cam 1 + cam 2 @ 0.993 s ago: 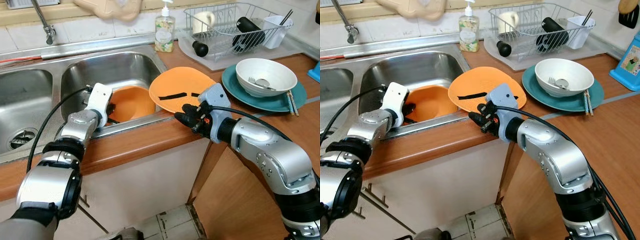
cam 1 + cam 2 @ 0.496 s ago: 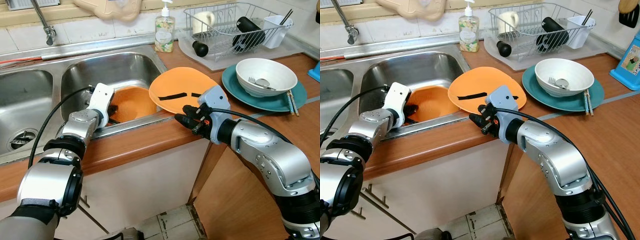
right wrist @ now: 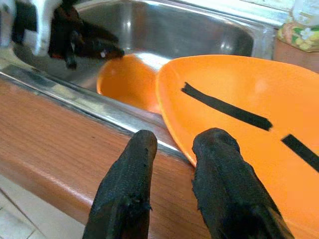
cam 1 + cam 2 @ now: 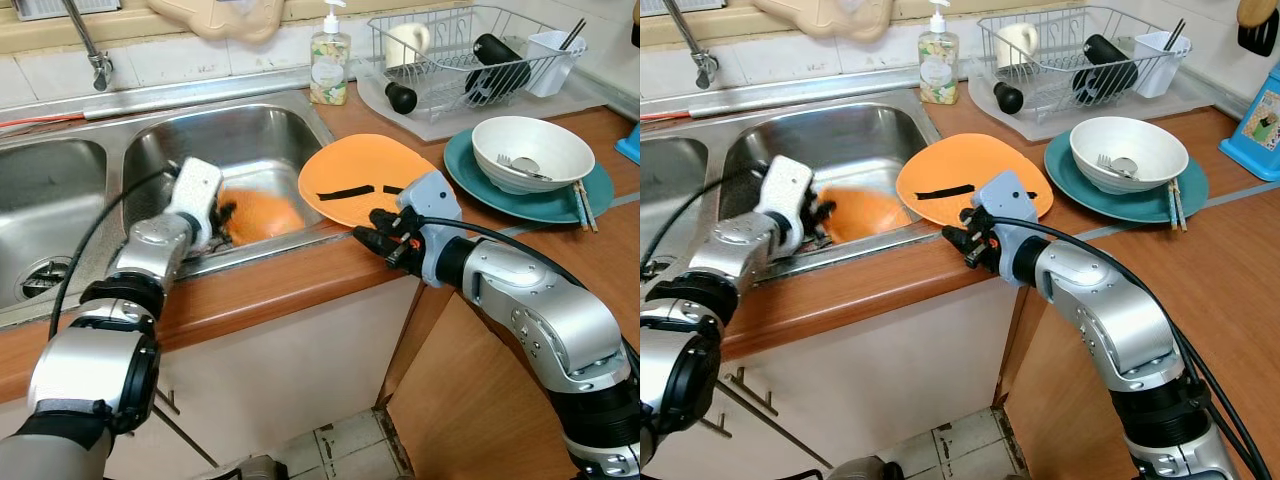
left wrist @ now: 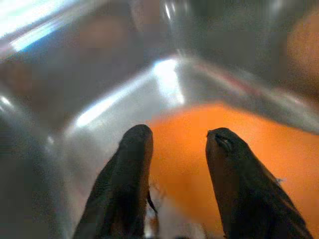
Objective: Kitchen organization
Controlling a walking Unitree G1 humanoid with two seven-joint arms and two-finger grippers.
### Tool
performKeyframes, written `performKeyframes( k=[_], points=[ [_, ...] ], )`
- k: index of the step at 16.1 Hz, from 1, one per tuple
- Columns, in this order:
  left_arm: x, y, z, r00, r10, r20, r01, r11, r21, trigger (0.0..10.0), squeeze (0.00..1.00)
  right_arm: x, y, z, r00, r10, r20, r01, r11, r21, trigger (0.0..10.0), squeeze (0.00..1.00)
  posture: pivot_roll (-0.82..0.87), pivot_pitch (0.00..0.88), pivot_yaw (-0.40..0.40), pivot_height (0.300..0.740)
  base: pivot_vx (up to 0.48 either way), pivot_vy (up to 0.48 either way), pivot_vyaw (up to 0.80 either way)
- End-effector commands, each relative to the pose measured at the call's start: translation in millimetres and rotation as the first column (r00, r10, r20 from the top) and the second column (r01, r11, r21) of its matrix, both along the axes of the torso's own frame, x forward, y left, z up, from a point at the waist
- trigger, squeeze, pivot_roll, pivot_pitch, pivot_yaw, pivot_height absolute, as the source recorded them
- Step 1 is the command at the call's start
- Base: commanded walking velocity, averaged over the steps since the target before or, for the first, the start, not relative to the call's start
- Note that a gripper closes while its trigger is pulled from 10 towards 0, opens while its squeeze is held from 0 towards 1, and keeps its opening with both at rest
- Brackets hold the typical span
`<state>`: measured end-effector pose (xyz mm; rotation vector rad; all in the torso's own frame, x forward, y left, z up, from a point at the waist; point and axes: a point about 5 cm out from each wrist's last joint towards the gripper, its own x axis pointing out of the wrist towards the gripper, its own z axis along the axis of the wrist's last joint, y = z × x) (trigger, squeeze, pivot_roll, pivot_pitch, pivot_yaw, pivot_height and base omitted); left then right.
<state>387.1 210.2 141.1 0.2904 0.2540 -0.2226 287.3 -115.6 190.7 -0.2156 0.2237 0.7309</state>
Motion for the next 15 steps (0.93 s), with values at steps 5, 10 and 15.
performKeyframes(
  k=[5,10,15],
  points=[
    [1.6,-0.6,21.4,0.989,0.008,0.144,0.020,0.981,-0.191,10.0,1.00,7.0,-22.4,7.7,0.978,-0.210,0.009,0.209,0.976,0.069,10.0,0.00,-0.12,0.000,0.072,0.740,0.000,0.000,0.00],
    [0.4,-29.0,28.4,0.986,-0.076,0.149,0.142,0.854,-0.500,10.0,1.00,10.0,-48.7,1.2,0.891,-0.437,-0.122,0.450,0.884,0.127,10.0,1.00,-0.12,0.000,0.065,0.740,0.000,0.000,0.00],
    [-2.2,-43.7,15.5,0.991,-0.129,0.028,0.117,0.758,-0.642,10.0,1.00,11.3,-60.5,-8.4,0.813,-0.527,-0.247,0.569,0.808,0.149,10.0,1.00,-0.12,0.000,0.073,0.740,0.000,0.000,0.00]
  ],
)
